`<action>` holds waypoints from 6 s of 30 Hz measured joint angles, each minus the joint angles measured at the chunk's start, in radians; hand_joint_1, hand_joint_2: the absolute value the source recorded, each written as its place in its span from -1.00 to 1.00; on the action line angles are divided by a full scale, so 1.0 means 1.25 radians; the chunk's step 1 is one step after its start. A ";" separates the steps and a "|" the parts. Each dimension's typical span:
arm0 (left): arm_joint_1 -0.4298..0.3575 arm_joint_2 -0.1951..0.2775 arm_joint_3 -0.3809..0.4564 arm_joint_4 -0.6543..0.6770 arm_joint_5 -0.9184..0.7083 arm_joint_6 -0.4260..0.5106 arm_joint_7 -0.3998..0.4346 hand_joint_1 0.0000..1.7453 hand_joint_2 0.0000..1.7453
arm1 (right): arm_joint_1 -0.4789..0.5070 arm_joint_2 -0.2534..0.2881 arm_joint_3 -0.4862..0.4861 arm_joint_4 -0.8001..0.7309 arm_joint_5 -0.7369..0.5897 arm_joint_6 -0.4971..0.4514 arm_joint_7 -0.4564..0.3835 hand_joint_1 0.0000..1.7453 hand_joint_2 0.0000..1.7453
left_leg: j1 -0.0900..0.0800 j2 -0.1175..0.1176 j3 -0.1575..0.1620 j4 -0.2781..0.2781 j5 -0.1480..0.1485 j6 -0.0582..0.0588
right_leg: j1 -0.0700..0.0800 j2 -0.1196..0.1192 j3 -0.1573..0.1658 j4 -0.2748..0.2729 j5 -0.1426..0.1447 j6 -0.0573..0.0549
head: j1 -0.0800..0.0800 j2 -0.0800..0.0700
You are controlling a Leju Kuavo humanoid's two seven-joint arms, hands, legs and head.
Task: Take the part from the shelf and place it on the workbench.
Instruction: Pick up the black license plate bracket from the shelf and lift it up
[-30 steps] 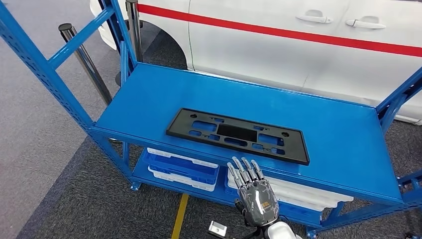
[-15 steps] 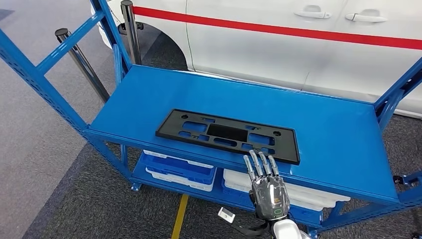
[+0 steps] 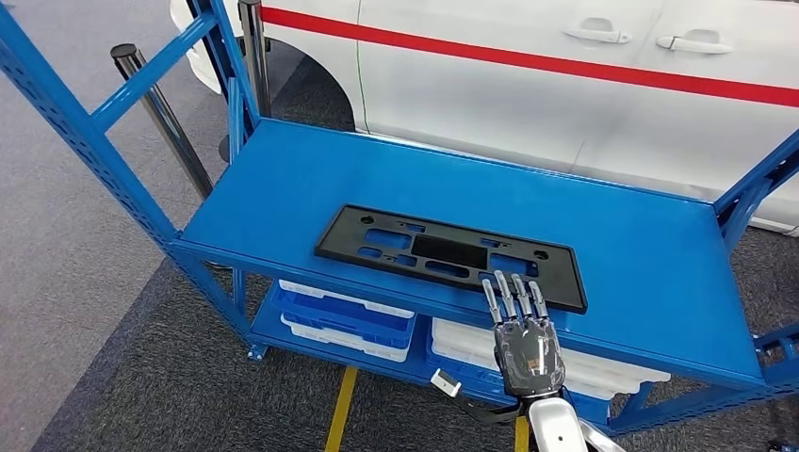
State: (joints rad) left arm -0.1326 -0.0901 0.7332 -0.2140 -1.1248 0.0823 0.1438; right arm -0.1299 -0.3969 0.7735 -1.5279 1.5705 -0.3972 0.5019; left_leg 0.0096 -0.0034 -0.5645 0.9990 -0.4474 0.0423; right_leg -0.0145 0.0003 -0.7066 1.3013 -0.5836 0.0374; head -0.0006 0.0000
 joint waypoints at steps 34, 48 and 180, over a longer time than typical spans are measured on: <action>-0.013 -0.009 -0.009 0.000 -0.031 -0.018 0.010 -1.00 -1.00 | -0.041 0.061 -0.160 0.135 0.000 0.021 -0.160 -1.00 1.00 | 0.000 0.004 -0.005 -0.003 0.007 0.000 | 0.005 0.002 0.040 -0.089 0.016 -0.013 | 0.001 0.000; -0.022 -0.026 -0.016 0.000 -0.044 -0.027 0.016 -1.00 -1.00 | -0.125 0.138 -0.147 0.118 -0.045 0.045 -0.219 -1.00 1.00 | 0.004 0.007 -0.098 0.199 -0.085 -0.046 | 0.003 -0.001 0.088 -0.219 0.109 -0.046 | 0.000 0.000; -0.050 -0.066 -0.050 0.000 -0.055 -0.041 0.016 -1.00 -1.00 | -0.317 0.293 0.005 0.280 -0.387 0.188 -0.328 -1.00 -1.00 | 0.001 -0.001 -0.017 0.000 0.015 -0.009 | 0.004 0.001 0.063 -0.162 0.068 -0.016 | 0.000 0.000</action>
State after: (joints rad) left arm -0.1948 -0.1720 0.6703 -0.2140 -1.1940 0.0305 0.1644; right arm -0.5264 -0.0313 0.7799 -1.1776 1.0869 -0.1628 0.0919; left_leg 0.0111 -0.0046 -0.5858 0.9994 -0.4280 0.0313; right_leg -0.0101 0.0017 -0.6274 1.0984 -0.4986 0.0172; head -0.0001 0.0000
